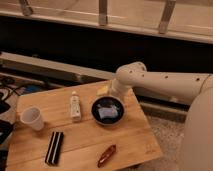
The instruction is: Place the white sponge in the ceramic bowl
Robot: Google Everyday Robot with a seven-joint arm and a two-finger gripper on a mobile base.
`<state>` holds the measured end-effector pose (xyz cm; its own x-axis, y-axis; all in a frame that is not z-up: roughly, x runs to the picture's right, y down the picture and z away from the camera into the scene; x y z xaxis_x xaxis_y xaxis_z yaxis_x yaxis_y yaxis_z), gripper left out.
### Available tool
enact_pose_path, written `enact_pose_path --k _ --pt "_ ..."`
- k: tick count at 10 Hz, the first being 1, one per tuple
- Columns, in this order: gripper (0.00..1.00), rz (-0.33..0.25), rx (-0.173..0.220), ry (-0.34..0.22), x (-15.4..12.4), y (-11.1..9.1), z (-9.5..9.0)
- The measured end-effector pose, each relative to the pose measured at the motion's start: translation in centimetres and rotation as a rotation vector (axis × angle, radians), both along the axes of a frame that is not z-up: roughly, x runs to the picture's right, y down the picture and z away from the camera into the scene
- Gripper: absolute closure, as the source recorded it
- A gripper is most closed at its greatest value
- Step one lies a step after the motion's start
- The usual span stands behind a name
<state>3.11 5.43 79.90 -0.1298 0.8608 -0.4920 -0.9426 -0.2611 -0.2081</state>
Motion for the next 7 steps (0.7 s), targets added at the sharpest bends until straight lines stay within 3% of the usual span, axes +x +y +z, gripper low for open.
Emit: enact_pose_path --k 7 --pt "0.13 -0.03 0.003 -0.005 -0.41 0.39 -0.45"
